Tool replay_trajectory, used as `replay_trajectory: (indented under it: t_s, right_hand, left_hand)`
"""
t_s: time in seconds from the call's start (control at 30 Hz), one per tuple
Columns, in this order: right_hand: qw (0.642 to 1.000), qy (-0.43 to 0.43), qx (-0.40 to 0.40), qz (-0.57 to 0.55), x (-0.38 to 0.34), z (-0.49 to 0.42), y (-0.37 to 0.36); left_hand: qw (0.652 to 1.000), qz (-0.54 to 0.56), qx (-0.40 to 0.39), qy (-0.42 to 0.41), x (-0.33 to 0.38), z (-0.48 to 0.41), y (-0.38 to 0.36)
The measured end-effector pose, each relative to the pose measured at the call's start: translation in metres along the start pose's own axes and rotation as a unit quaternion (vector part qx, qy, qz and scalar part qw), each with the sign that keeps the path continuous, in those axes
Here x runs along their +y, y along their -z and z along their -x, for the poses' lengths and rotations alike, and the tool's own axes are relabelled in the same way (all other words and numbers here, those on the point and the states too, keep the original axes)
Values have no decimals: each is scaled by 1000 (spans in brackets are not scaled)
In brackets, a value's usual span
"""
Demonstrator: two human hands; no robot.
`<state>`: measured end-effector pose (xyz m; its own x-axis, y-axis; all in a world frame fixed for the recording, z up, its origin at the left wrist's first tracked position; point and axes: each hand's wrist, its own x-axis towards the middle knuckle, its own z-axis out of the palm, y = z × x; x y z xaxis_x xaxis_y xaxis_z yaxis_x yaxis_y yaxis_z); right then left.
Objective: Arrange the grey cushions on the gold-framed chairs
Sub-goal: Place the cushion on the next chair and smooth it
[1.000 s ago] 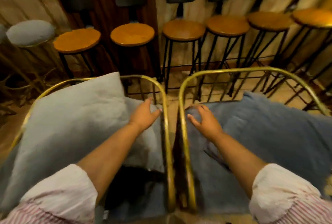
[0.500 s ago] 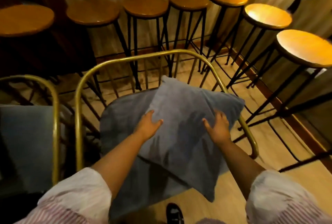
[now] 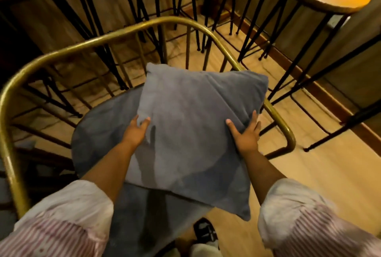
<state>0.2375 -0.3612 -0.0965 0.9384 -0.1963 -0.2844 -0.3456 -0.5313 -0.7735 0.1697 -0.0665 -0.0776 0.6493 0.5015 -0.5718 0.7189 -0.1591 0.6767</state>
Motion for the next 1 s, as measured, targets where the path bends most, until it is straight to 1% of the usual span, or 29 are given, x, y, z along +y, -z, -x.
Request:
replay_trajectory:
  t_s: [0.2,0.3,0.47,0.53,0.63,0.73,0.9,1.0]
  right_hand:
    - [998,35,41,-37,26,-8,-14]
    - [996,59,50,-45,32,-10,-18]
    - [996,52,20,-71,29,-5,-16]
    - [994,44,8,-96,19,-2,-10]
    - [991,49,-4,-128,1,4,-3]
    - [989,75,-33,-126,-18,10,-2]
    - [980,109,-132,-96,-44,9,-5]
    - [972,127,-181,-81,-52,-1,-8]
  left_hand:
    - [1000,14,-19,7,-33,-55,-6]
    - [999,48,-14,13,-50,-69,-4]
    - [996,77,-41,8,-71,-75,8]
    - [994,94,-48,16,-61,-50,16]
    - [992,116,-20,34,-57,-18,27]
    - [990,129,10,58,-65,13,42]
    - [974,166,118,99,-78,67,57]
    - [973,166,138,82,-86,90,59]
